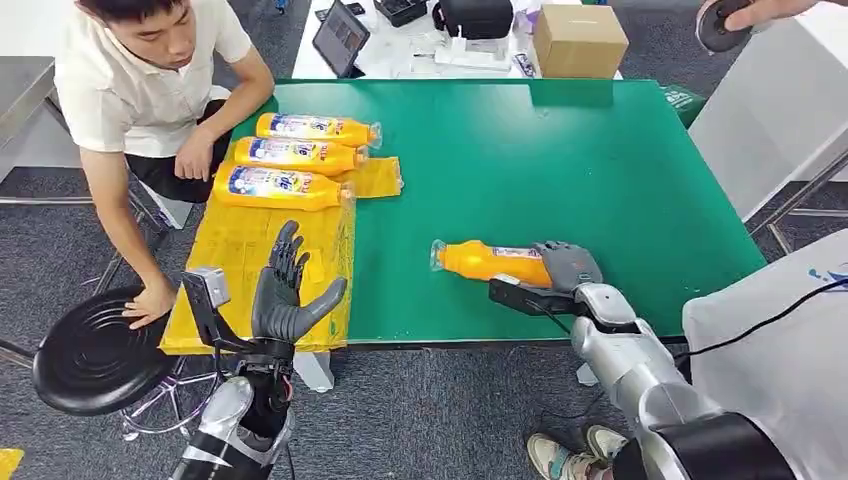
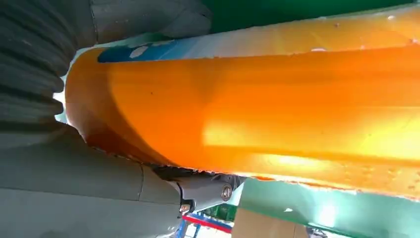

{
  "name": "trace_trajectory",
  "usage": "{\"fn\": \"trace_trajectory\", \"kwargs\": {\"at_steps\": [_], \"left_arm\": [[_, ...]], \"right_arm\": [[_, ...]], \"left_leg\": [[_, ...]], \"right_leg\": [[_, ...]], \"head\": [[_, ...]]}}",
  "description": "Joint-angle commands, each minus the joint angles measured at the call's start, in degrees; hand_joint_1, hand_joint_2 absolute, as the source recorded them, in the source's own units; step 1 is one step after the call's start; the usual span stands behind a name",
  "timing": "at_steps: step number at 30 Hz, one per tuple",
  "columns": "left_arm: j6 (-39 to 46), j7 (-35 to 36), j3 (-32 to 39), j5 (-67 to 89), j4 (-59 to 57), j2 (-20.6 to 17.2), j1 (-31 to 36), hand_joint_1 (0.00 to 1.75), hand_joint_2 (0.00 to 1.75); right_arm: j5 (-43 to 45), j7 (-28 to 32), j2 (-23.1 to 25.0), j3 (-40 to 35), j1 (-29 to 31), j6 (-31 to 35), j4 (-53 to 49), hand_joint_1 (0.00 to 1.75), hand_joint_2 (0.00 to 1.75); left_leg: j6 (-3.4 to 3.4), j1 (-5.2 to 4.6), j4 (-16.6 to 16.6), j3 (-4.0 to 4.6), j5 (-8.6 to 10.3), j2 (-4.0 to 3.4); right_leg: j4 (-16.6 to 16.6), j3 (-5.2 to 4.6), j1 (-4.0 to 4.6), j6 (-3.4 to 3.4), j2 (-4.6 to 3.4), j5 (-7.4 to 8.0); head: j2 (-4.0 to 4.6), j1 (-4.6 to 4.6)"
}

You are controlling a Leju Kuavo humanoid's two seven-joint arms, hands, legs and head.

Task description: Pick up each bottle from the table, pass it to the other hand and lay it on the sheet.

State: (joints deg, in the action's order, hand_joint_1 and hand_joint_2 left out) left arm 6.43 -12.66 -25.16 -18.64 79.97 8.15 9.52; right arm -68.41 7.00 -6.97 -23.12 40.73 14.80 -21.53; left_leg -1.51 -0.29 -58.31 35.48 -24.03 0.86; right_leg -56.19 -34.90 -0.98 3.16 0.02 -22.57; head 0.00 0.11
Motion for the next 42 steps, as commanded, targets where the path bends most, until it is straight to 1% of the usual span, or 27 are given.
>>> {"fn": "trace_trajectory", "kwargs": {"at_steps": [1,4,6,7,9,10,11,12,15,16,18,19,21,22,23,25,26,27,29,30,32,35,36,37,38,40,42], "left_arm": [[-0.32,0.07,-1.59,-1.59,-2.77,-1.51,1.92,0.0,1.75],[-0.15,0.19,-1.09,-2.37,-3.39,-1.68,1.49,0.0,1.75],[-0.46,0.59,-0.7,-3.47,-4.02,-1.83,0.88,0.0,1.75],[-0.49,0.58,-0.72,-3.52,-4.14,-1.85,0.74,0.0,1.75],[-0.75,0.38,-1.14,-3.64,-5.07,-1.75,-0.04,0.0,1.75],[-0.8,0.27,-1.39,-3.65,-5.39,-1.7,-0.62,0.0,1.75],[-1.49,0.03,-2.72,-3.09,-5.99,-2.3,-1.39,0.0,1.75],[-2.22,-0.44,-3.25,-2.71,-6.1,-2.64,-1.85,0.0,1.75],[-4.78,-1.3,-4.27,-1.0,-5.64,-3.54,-2.52,0.0,1.75],[-4.79,-1.32,-4.05,-0.76,-5.61,-3.37,-2.56,0.0,1.75],[-4.86,-1.24,-3.82,-0.54,-5.58,-3.2,-2.47,0.0,1.75],[-4.9,-1.16,-3.7,-0.43,-5.57,-3.13,-2.42,0.0,1.75],[-4.84,-0.85,-4.11,0.49,-5.79,-2.99,-2.09,0.0,1.75],[-4.98,-0.41,-4.77,1.37,-6.16,-2.76,-2.01,0.0,1.75],[-5.1,-0.38,-5.0,1.62,-6.19,-2.57,-2.16,0.0,1.75],[-5.02,-0.45,-5.4,1.9,-6.15,-1.84,-2.83,0.0,1.75],[-5.0,-0.45,-5.48,1.89,-6.17,-1.77,-2.92,0.0,1.75],[-5.0,-0.45,-5.51,1.89,-6.17,-1.75,-2.95,0.0,1.75],[-5.0,-0.45,-5.47,1.89,-6.17,-1.81,-2.92,0.0,1.75],[-5.54,0.2,-4.92,0.43,-6.4,-1.44,-3.01,0.0,1.75],[-6.28,1.52,-4.25,-2.5,-7.88,-0.84,-2.12,0.0,1.75],[-5.55,2.44,-3.75,-4.53,-9.09,0.05,-0.96,0.0,1.75],[-5.55,2.44,-3.75,-4.53,-9.09,0.05,-0.96,0.0,1.75],[-4.75,3.12,-3.69,-5.32,-9.58,0.57,-0.5,0.0,1.75],[-4.25,3.52,-3.73,-6.15,-9.85,0.89,-0.16,0.0,1.75],[-3.99,3.87,-4.27,-7.35,-10.04,1.18,0.52,0.0,1.75],[-3.9,4.06,-4.98,-8.55,-10.01,1.19,1.19,0.0,1.75]], "right_arm": [[14.93,11.51,1.34,11.8,-3.24,-7.79,3.33,1.75,1.75],[18.95,14.8,2.53,14.19,-2.88,-10.48,2.03,1.75,1.75],[22.28,18.03,3.63,15.41,-2.72,-13.05,0.17,1.75,1.75],[22.3,18.01,3.8,15.31,-2.66,-13.16,-0.01,1.75,1.75],[28.97,23.09,4.69,17.54,-4.49,-17.87,-4.3,1.75,1.75],[30.88,24.33,5.12,17.92,-5.25,-19.4,-5.63,1.75,1.75],[36.77,25.73,5.86,17.98,-8.15,-23.82,-11.56,1.75,1.75],[38.34,25.17,6.13,16.88,-9.73,-24.07,-14.7,1.75,1.75],[42.98,22.59,8.09,13.42,-12.95,-23.27,-22.17,1.75,1.75],[43.59,21.56,8.55,12.38,-13.48,-22.75,-23.39,1.75,1.75],[44.49,20.73,8.47,11.19,-13.71,-22.24,-24.04,1.75,1.75],[44.96,20.67,8.24,10.77,-13.59,-22.11,-23.86,1.75,1.75],[46.76,21.7,9.04,10.56,-13.99,-22.15,-24.33,1.62,1.75],[48.04,21.75,10.46,9.81,-15.28,-22.28,-26.18,1.71,1.75],[48.61,21.44,11.15,9.25,-15.96,-22.43,-27.12,1.75,1.75],[50.48,19.24,12.43,5.8,-17.91,-22.6,-29.67,1.75,1.75],[50.55,19.18,12.58,5.64,-18.02,-22.5,-29.66,1.75,1.75],[50.6,19.15,12.68,5.54,-18.08,-22.38,-29.64,1.75,1.75],[50.6,19.15,12.4,5.55,-18.01,-22.37,-29.61,1.75,1.75],[51.03,19.14,12.21,4.51,-17.59,-22.61,-28.95,1.75,1.75],[50.73,18.83,13.21,0.94,-16.26,-22.36,-26.3,1.75,1.75],[48.1,18.27,15.04,-1.92,-15.1,-18.42,-24.14,1.75,1.75],[48.1,18.27,15.04,-1.92,-15.1,-18.42,-24.14,1.75,1.75],[46.69,18.15,15.27,-3.43,-14.89,-16.85,-23.91,1.75,1.75],[44.76,18.23,15.22,-5.0,-14.79,-15.23,-23.85,1.75,1.75],[43.04,18.38,15.41,-6.94,-14.79,-14.01,-23.67,1.75,1.75],[42.49,18.71,15.47,-8.38,-14.91,-13.58,-23.47,1.75,1.75]], "left_leg": [[0.1,0.09,0.09,-0.24,-0.03,0.12],[0.1,0.1,0.13,-0.45,-0.07,-0.01],[0.15,0.1,0.14,-0.55,-0.13,-0.3],[0.18,0.09,0.16,-0.57,-0.15,-0.47],[0.14,0.07,0.13,-0.55,-0.14,-0.52],[0.14,0.06,0.14,-0.58,-0.13,-0.5],[0.13,0.08,0.11,-0.55,-0.13,-0.52],[0.18,0.1,0.22,-0.66,-0.13,-0.58],[0.2,0.14,0.21,-0.67,-0.19,-0.65],[0.18,0.13,0.16,-0.56,-0.2,-0.7],[0.13,0.1,0.07,-0.26,-0.14,-0.52],[0.17,0.12,0.08,-0.3,-0.21,-0.57],[0.14,0.12,0.06,-0.13,-0.17,-0.48],[0.13,0.1,0.07,-0.11,-0.17,-0.44],[0.14,0.12,0.06,-0.11,-0.18,-0.48],[0.15,0.13,0.08,-0.05,-0.18,-0.49],[0.15,0.13,0.07,-0.04,-0.17,-0.4],[0.17,0.14,0.09,-0.12,-0.23,-0.55],[0.15,0.11,0.06,0.02,-0.19,-0.5],[0.21,0.13,0.08,-0.16,-0.27,-0.57],[0.15,0.11,0.05,0.07,-0.16,-0.36],[0.14,0.13,0.05,0.06,-0.17,-0.47],[0.15,0.15,0.03,0.06,-0.19,-0.57],[0.17,0.16,0.02,-0.01,-0.22,-0.6],[0.13,0.13,0.05,0.13,-0.15,-0.55],[0.19,0.17,0.04,-0.03,-0.22,-0.56],[0.18,0.18,0.04,0.01,-0.18,-0.4]], "right_leg": [[0.12,0.32,0.1,-0.13,0.18,-0.07],[0.2,0.5,0.11,-0.14,0.07,-0.05],[0.17,0.53,0.12,-0.18,-0.14,-0.02],[0.17,0.47,0.11,-0.18,-0.27,0.02],[0.16,0.43,0.09,-0.15,-0.39,0.05],[0.15,0.44,0.08,-0.16,-0.35,0.04],[0.13,0.41,0.1,-0.17,-0.34,0.04],[0.22,0.5,0.13,-0.22,-0.36,0.05],[0.2,0.5,0.2,-0.3,-0.4,0.03],[0.13,0.4,0.18,-0.27,-0.48,0.05],[0.02,0.16,0.15,-0.22,-0.39,0.06],[0.02,0.17,0.17,-0.27,-0.44,0.01],[0.01,0.03,0.15,-0.24,-0.38,0.02],[-0.01,0.02,0.13,-0.23,-0.35,0.0],[0.0,0.01,0.15,-0.24,-0.39,0.01],[0.04,-0.02,0.16,-0.26,-0.41,0.02],[0.04,-0.01,0.15,-0.26,-0.33,0.0],[0.05,0.02,0.16,-0.29,-0.47,-0.01],[0.01,-0.11,0.13,-0.26,-0.41,0.0],[0.01,0.03,0.16,-0.33,-0.47,-0.06],[0.0,-0.17,0.14,-0.26,-0.26,-0.01],[0.01,-0.16,0.15,-0.23,-0.42,0.01],[0.0,-0.19,0.16,-0.23,-0.52,0.03],[-0.01,-0.12,0.18,-0.26,-0.52,0.0],[-0.02,-0.24,0.14,-0.22,-0.45,0.04],[-0.03,-0.1,0.18,-0.3,-0.42,-0.03],[-0.01,-0.1,0.2,-0.3,-0.29,-0.04]], "head": [[0.0,0.0],[0.0,0.04],[0.0,0.02],[0.0,0.02],[0.0,0.0],[0.0,0.0],[0.0,0.02],[0.0,0.02],[0.0,0.02],[0.0,-0.02],[0.0,0.0],[0.0,0.0],[0.0,0.02],[0.0,0.0],[0.0,0.0],[0.0,0.02],[0.0,0.02],[0.0,0.04],[0.0,0.0],[0.0,0.0],[0.0,0.02],[0.0,0.0],[0.0,0.04],[0.0,0.04],[0.0,0.0],[0.0,0.0],[0.0,0.02]]}}
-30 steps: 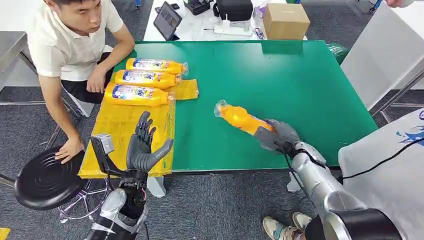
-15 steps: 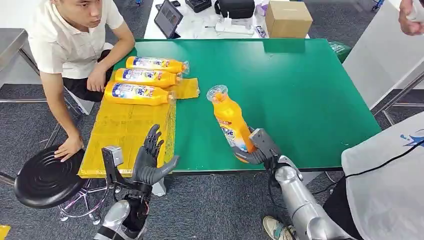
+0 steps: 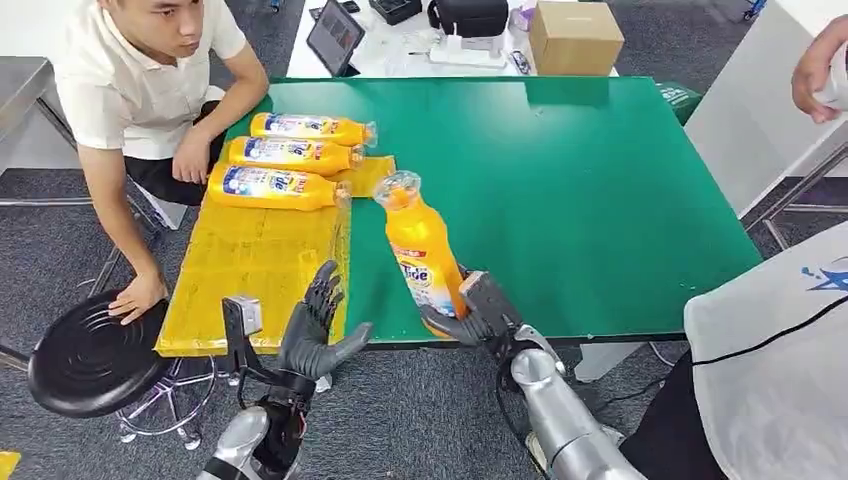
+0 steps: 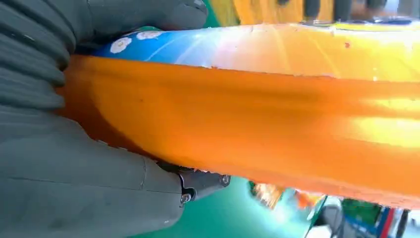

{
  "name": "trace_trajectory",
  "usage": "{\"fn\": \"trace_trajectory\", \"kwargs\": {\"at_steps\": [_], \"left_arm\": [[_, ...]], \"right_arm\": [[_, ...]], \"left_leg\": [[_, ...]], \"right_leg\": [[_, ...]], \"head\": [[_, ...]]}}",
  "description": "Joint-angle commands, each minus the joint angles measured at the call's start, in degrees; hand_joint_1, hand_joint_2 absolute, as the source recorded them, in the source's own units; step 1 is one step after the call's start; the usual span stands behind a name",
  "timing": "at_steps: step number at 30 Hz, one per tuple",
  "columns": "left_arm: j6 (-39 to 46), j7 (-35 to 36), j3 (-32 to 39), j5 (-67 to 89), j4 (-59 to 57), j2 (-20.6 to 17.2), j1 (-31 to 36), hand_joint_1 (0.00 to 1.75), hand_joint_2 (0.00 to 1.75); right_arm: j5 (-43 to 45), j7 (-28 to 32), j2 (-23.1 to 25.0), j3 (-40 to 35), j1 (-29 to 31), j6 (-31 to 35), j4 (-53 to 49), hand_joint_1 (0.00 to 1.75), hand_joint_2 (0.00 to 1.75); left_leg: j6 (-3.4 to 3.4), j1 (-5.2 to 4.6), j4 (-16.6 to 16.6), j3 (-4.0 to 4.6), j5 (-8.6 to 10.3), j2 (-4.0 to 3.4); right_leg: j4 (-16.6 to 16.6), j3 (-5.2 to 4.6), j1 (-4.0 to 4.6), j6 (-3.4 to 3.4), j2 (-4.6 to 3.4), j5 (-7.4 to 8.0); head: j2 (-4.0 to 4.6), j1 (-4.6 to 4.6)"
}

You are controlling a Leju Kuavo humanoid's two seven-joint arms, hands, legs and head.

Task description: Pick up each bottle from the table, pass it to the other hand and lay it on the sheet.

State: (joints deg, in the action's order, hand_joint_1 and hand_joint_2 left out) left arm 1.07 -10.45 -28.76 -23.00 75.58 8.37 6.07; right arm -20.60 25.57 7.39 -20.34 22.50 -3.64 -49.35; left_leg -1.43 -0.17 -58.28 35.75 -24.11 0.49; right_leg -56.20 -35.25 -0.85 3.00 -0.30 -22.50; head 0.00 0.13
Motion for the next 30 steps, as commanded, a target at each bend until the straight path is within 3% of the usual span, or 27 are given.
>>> {"fn": "trace_trajectory", "kwargs": {"at_steps": [1,18,25,30], "left_arm": [[1.58,1.62,-1.84,-4.98,-5.46,0.81,5.13,0.0,1.75],[1.62,-0.38,-3.13,-6.96,-2.92,-0.3,6.6,0.0,1.75],[-0.69,-1.58,-3.55,-7.98,-1.94,0.3,6.71,0.0,1.75],[-4.58,-0.3,-4.53,-10.35,-1.83,-0.1,6.33,0.0,1.75]], "right_arm": [[-5.57,0.24,1.07,-11.9,3.34,5.48,4.79,1.75,1.75],[-7.04,0.74,1.24,-16.36,4.72,8.25,8.92,1.75,1.75],[-7.11,0.79,1.69,-17.33,5.74,8.12,10.4,1.75,1.75],[-8.21,-0.97,2.19,-17.5,7.06,11.48,12.18,1.75,1.75]], "left_leg": [[0.08,0.04,0.03,-0.21,-0.07,0.0],[0.13,0.04,0.03,-0.35,-0.13,-0.03],[0.07,0.02,0.03,-0.13,-0.04,0.0],[0.12,0.04,0.0,-0.31,-0.14,-0.05]], "right_leg": [[0.02,0.21,0.05,-0.11,0.03,-0.08],[0.0,0.35,0.06,-0.16,0.03,-0.14],[0.01,0.14,0.03,-0.07,0.02,-0.05],[-0.02,0.31,0.05,-0.14,0.01,-0.14]], "head": [[0.0,0.0],[0.0,0.0],[0.0,0.0],[0.0,-0.02]]}}
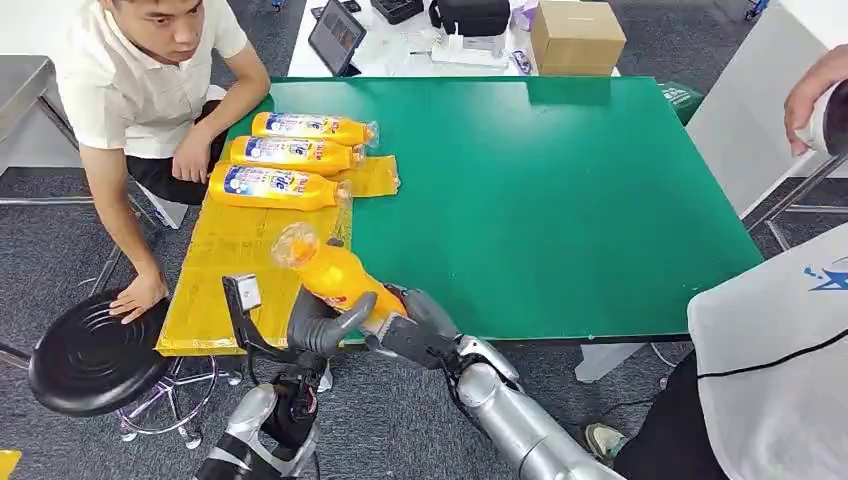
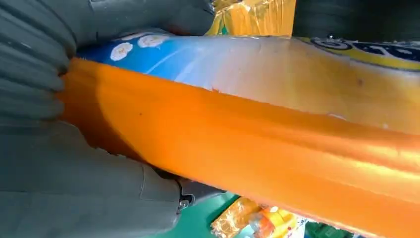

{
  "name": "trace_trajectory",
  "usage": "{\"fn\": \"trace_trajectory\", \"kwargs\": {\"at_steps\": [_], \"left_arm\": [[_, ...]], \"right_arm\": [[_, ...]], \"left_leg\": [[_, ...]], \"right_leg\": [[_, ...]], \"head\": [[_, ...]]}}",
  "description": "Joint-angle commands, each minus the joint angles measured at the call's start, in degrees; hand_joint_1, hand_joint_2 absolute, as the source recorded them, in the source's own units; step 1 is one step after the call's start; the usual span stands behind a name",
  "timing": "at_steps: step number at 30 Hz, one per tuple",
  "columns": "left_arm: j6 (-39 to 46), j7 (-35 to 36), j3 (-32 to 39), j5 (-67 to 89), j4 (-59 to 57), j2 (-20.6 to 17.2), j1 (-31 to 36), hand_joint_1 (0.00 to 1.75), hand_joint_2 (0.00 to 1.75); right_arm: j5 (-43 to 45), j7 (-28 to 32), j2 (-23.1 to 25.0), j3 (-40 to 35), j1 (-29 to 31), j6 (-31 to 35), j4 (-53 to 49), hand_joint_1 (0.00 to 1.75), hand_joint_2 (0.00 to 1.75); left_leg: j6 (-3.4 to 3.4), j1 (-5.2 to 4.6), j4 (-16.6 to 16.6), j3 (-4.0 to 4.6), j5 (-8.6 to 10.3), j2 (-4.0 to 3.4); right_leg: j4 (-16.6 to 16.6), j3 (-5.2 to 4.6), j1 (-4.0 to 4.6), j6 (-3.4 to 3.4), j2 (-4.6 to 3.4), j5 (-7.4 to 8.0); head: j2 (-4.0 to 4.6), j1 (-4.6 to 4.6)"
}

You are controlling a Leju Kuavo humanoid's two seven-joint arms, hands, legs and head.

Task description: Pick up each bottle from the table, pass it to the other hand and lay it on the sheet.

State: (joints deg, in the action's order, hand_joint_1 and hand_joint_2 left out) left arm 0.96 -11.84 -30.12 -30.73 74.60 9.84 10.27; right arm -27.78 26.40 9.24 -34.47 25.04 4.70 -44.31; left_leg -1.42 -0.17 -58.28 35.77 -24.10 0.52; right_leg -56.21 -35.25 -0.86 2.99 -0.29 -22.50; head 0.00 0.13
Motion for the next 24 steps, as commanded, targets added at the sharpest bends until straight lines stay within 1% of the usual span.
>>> {"fn": "trace_trajectory", "kwargs": {"at_steps": [1,5,6,9,10,11,12,16,17,18,19,20,21,22,23,24], "left_arm": [[-4.62,1.13,-3.23,-2.7,-0.76,-1.69,1.97,0.0,1.75],[-3.57,1.48,-4.58,-0.2,-1.67,-2.6,2.83,0.0,1.75],[-3.54,1.48,-4.44,-0.22,-2.02,-2.49,3.14,0.0,1.75],[-3.51,1.48,-4.37,-0.22,-2.23,-2.41,3.3,0.0,1.75],[-3.37,1.87,-4.31,-0.22,-3.61,-2.14,3.97,0.17,1.75],[-2.95,2.47,-4.24,-0.05,-4.98,-2.09,4.7,1.68,1.75],[-2.86,2.6,-4.29,0.13,-5.68,-2.08,5.14,1.75,1.75],[-4.66,2.85,-4.32,-0.05,-9.38,-1.88,7.1,1.75,1.75],[-5.1,2.76,-4.2,-0.16,-9.87,-1.79,7.37,1.75,1.75],[-5.08,2.73,-4.03,-0.2,-10.02,-1.74,7.42,1.75,1.75],[-4.98,2.59,-3.81,0.11,-9.82,-1.93,7.65,1.75,1.75],[-4.98,2.54,-3.71,0.19,-9.69,-2.03,7.81,1.75,1.75],[-4.95,2.59,-3.51,0.1,-9.47,-2.04,7.93,1.75,1.75],[-5.03,2.54,-3.38,0.16,-8.97,-2.14,7.73,1.75,1.75],[-5.22,2.46,-3.35,0.23,-8.61,-2.15,7.68,1.75,1.75],[-5.52,2.3,-3.21,0.29,-8.1,-2.14,7.62,1.75,1.75]], "right_arm": [[-1.46,-2.23,0.35,-3.48,4.71,3.9,7.38,1.75,1.75],[-3.34,-3.1,0.48,-4.06,5.16,6.63,8.41,1.75,1.75],[-3.4,-3.11,0.55,-4.1,5.14,6.66,8.4,1.75,1.75],[-3.42,-3.13,0.58,-4.12,5.13,6.68,8.39,1.75,1.75],[-4.39,-3.15,0.6,-4.74,5.31,7.36,8.4,1.75,1.75],[-4.96,-3.23,0.83,-5.11,5.43,7.86,8.41,1.75,1.75],[-4.97,-3.26,0.97,-5.17,5.5,7.69,8.41,1.75,1.75],[-6.78,-3.89,1.42,-6.36,6.44,9.29,8.28,1.75,1.75],[-6.59,-4.1,1.6,-6.24,6.57,9.02,8.11,1.66,1.75],[-6.8,-4.6,1.65,-6.33,6.63,9.25,8.03,1.66,1.75],[-7.18,-4.88,1.77,-6.77,6.57,9.03,7.48,1.59,1.75],[-7.12,-4.92,1.87,-6.79,6.51,8.92,7.32,1.59,1.75],[-7.07,-4.96,1.9,-6.8,6.42,8.82,7.09,1.59,1.75],[-7.08,-5.06,1.68,-7.01,6.26,8.57,6.47,1.54,1.75],[-7.33,-5.17,1.55,-7.2,6.19,8.73,6.05,1.54,1.75],[-6.99,-5.21,1.62,-7.05,6.0,8.47,5.53,1.48,1.75]], "left_leg": [[0.08,0.04,0.01,-0.23,-0.09,-0.05],[0.06,0.0,0.04,-0.13,-0.04,-0.04],[0.1,0.03,0.04,-0.28,-0.09,-0.06],[0.09,0.04,0.0,-0.22,-0.09,-0.01],[0.08,0.03,0.01,-0.18,-0.06,0.02],[0.05,0.02,0.02,-0.11,-0.03,0.01],[0.09,0.03,0.02,-0.26,-0.09,-0.02],[0.08,0.02,0.04,-0.22,-0.05,0.03],[0.09,0.03,0.01,-0.25,-0.07,-0.01],[0.09,0.01,0.03,-0.26,-0.07,-0.01],[0.11,0.03,0.01,-0.26,-0.09,-0.04],[0.07,0.02,0.02,-0.16,-0.04,-0.01],[0.11,0.05,0.0,-0.26,-0.1,-0.03],[0.1,0.04,0.02,-0.24,-0.08,-0.02],[0.06,0.01,0.02,-0.11,-0.03,-0.01],[0.07,0.01,0.02,-0.13,-0.04,-0.03]], "right_leg": [[-0.01,0.22,0.05,-0.11,0.01,-0.09],[0.01,0.11,0.01,-0.07,-0.01,-0.04],[0.01,0.25,0.04,-0.12,0.0,-0.1],[-0.02,0.21,0.05,-0.11,0.05,-0.11],[-0.01,0.17,0.04,-0.09,0.07,-0.09],[0.01,0.11,0.03,-0.07,0.04,-0.04],[0.02,0.25,0.05,-0.11,0.04,-0.1],[0.0,0.22,0.03,-0.1,0.08,-0.08],[-0.01,0.24,0.04,-0.12,0.05,-0.09],[-0.01,0.24,0.02,-0.12,0.04,-0.1],[-0.03,0.24,0.05,-0.13,0.03,-0.11],[0.0,0.15,0.03,-0.09,0.04,-0.05],[0.0,0.25,0.07,-0.13,0.03,-0.1],[0.0,0.23,0.06,-0.12,0.04,-0.09],[0.0,0.1,0.02,-0.08,0.03,-0.04],[-0.01,0.12,0.02,-0.08,0.02,-0.05]], "head": [[0.0,0.0],[0.0,0.0],[0.0,-0.02],[0.0,-0.02],[0.0,0.0],[0.0,0.0],[0.0,-0.02],[0.0,0.0],[0.0,0.0],[0.0,0.0],[0.0,-0.02],[0.0,0.0],[0.0,0.0],[0.0,0.0],[0.0,-0.02],[0.0,0.0]]}}
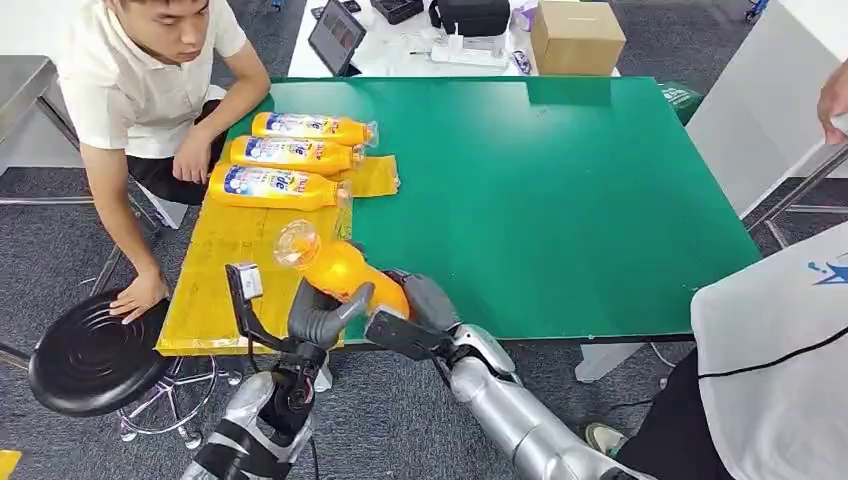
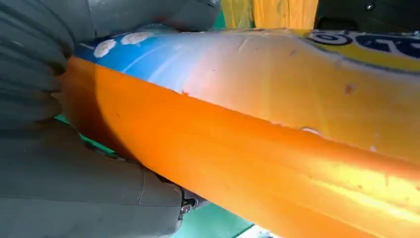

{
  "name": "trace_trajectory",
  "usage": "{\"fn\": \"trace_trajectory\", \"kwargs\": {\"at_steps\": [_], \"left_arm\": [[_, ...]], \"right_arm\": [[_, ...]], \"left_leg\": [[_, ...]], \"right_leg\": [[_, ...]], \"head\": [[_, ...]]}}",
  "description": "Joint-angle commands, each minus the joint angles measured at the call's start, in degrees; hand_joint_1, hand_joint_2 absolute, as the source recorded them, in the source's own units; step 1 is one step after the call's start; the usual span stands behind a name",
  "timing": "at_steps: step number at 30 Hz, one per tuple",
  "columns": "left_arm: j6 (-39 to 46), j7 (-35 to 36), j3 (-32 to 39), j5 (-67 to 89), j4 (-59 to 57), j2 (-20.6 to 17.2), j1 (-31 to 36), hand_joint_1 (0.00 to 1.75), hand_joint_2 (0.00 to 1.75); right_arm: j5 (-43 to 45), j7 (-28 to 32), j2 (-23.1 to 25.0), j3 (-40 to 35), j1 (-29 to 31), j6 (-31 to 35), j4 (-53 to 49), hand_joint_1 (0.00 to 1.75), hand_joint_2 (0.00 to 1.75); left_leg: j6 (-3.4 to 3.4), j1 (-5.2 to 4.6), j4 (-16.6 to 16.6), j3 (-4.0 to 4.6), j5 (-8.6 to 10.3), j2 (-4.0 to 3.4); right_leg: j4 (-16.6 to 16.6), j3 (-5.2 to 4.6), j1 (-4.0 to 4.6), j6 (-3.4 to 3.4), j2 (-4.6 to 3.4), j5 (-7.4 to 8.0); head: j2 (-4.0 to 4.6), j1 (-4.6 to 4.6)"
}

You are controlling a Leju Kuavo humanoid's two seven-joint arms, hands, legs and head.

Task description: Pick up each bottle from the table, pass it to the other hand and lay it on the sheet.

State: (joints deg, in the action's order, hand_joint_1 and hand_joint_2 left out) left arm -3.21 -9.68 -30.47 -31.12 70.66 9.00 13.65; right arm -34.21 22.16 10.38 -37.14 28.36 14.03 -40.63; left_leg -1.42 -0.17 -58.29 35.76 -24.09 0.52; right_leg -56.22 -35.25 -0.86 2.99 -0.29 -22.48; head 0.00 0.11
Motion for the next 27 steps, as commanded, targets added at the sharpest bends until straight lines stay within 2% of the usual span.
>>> {"fn": "trace_trajectory", "kwargs": {"at_steps": [1,2,3,4,6,7,11,12,16,19,25,26,27], "left_arm": [[-2.12,0.14,-2.57,0.16,-3.74,-1.07,4.04,1.75,1.75],[-2.45,0.17,-2.38,-0.12,-3.51,-0.94,3.92,1.75,1.75],[-3.59,0.38,-2.0,-1.45,-3.23,-0.53,3.6,1.75,1.75],[-4.36,0.48,-1.88,-2.35,-2.89,-0.52,3.29,1.75,1.75],[-4.74,0.1,-1.72,-2.81,-2.47,-0.58,2.85,1.75,1.75],[-5.04,-0.26,-1.37,-3.42,-2.01,-0.57,2.54,1.75,1.75],[-2.7,-2.17,1.18,-3.22,0.6,-1.29,1.83,1.75,1.75],[-0.39,-2.4,1.56,-1.25,2.05,-1.67,1.37,1.75,1.75],[0.12,-2.37,1.66,-0.27,3.44,-2.03,0.84,1.75,1.75],[2.39,-3.63,2.19,3.51,6.31,-2.52,-0.59,1.75,1.75],[2.42,-3.56,2.41,3.64,6.89,-2.7,-0.89,1.75,1.75],[5.3,-4.17,2.25,7.45,6.56,-3.37,-0.5,1.75,1.75],[10.06,-5.7,2.87,13.32,6.94,-4.27,-0.56,1.75,1.75]], "right_arm": [[-0.44,-0.93,0.59,-4.37,2.57,-0.74,1.46,1.48,1.75],[-0.37,-0.9,0.72,-4.44,2.56,-0.81,1.42,1.41,1.75],[0.18,-0.61,1.04,-4.35,2.42,-1.23,1.38,0.91,1.75],[1.42,-0.02,1.55,-3.84,2.06,-1.8,1.21,0.03,1.75],[2.1,0.96,1.91,-3.82,1.52,-1.87,0.81,0.0,1.75],[2.06,1.6,1.85,-4.12,1.24,-1.4,0.44,0.0,0.0],[2.59,2.7,1.02,-4.17,-0.32,0.38,-1.13,0.0,0.0],[1.04,0.54,0.47,-4.38,-0.94,2.74,-1.28,0.0,0.0],[1.12,0.55,-0.03,-4.19,-1.64,3.36,-2.08,0.0,0.0],[-0.95,-0.59,-0.75,-3.87,-3.92,7.15,-4.39,0.0,0.0],[-1.1,-0.58,-0.98,-3.99,-4.3,7.21,-4.92,0.0,0.0],[-3.39,-2.36,-1.41,-4.12,-4.53,9.79,-4.83,0.0,0.0],[-3.91,-5.27,-2.34,-3.78,-5.21,7.91,-5.11,0.0,0.0]], "left_leg": [[0.1,0.04,0.01,-0.27,-0.12,-0.04],[0.1,0.05,-0.01,-0.23,-0.12,-0.08],[0.07,0.02,0.01,-0.15,-0.07,-0.04],[0.1,0.06,-0.03,-0.24,-0.14,-0.07],[0.07,0.02,0.0,-0.13,-0.07,-0.06],[0.1,0.06,-0.01,-0.24,-0.12,-0.06],[0.11,0.06,-0.01,-0.25,-0.13,-0.05],[0.09,0.05,0.0,-0.2,-0.1,-0.06],[0.11,0.08,0.01,-0.27,-0.12,0.02],[0.08,0.06,0.02,-0.19,-0.1,-0.02],[0.09,0.02,0.04,-0.23,-0.09,-0.01],[0.07,0.03,0.04,-0.14,-0.05,-0.01],[0.12,0.06,0.03,-0.33,-0.14,-0.02]], "right_leg": [[-0.02,0.26,0.05,-0.13,0.03,-0.13],[-0.03,0.21,0.06,-0.12,-0.02,-0.12],[-0.03,0.13,0.03,-0.09,0.01,-0.08],[-0.05,0.23,0.07,-0.13,-0.01,-0.14],[-0.02,0.12,0.03,-0.09,-0.01,-0.07],[-0.02,0.24,0.07,-0.13,0.01,-0.12],[-0.02,0.24,0.08,-0.13,0.01,-0.13],[-0.01,0.18,0.05,-0.11,-0.01,-0.1],[0.02,0.29,0.09,-0.13,0.09,-0.14],[0.02,0.2,0.07,-0.1,0.03,-0.1],[0.01,0.22,0.03,-0.1,0.05,-0.12],[0.03,0.14,0.03,-0.08,0.04,-0.07],[0.01,0.33,0.07,-0.15,0.06,-0.16]], "head": [[0.0,0.02],[0.0,0.0],[0.0,0.02],[0.0,0.02],[0.0,0.02],[0.0,0.0],[0.0,0.02],[0.0,0.0],[0.0,0.04],[0.0,0.02],[0.0,0.02],[0.0,0.02],[0.0,0.0]]}}
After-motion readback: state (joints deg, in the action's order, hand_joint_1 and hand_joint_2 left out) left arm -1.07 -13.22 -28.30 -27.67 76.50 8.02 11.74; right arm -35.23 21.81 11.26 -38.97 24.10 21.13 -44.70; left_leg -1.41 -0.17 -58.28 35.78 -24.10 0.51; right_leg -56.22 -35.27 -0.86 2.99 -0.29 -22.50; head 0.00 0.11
